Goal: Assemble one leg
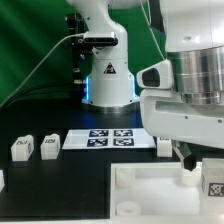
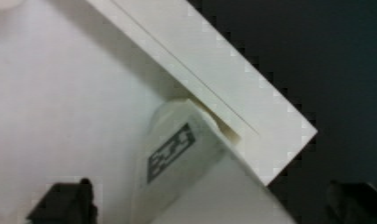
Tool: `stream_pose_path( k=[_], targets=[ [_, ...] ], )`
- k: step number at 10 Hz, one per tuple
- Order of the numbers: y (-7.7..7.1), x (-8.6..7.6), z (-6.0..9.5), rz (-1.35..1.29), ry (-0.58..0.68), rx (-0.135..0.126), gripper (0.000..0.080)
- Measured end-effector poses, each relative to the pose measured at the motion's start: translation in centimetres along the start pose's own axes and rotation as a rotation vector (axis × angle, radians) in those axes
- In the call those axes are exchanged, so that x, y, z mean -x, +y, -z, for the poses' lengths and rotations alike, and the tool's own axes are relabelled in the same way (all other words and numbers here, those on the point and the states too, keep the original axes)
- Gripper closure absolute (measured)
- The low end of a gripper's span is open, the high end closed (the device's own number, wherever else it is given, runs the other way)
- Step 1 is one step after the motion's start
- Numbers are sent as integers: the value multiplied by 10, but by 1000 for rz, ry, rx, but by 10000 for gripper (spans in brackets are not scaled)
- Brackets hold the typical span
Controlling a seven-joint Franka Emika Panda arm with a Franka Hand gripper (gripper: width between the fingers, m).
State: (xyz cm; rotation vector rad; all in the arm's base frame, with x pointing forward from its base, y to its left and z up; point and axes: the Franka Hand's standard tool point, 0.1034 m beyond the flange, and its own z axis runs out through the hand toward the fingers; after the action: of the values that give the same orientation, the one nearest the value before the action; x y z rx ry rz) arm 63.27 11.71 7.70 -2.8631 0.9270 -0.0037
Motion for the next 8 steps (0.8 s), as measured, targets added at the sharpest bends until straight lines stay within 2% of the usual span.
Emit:
stream_pose_path(
  k=[1, 3, 5, 6, 7, 8],
  targets=[
    [2, -1, -1, 220, 8, 19, 150],
    [5, -4, -3, 499, -2, 44, 150],
    [6, -5, -3, 642, 0, 51, 153],
    [6, -4, -3, 560, 2, 50, 277],
    [6, -5, -3, 550, 2, 51, 277],
    [5, -4, -3, 445, 4, 49, 450]
  ],
)
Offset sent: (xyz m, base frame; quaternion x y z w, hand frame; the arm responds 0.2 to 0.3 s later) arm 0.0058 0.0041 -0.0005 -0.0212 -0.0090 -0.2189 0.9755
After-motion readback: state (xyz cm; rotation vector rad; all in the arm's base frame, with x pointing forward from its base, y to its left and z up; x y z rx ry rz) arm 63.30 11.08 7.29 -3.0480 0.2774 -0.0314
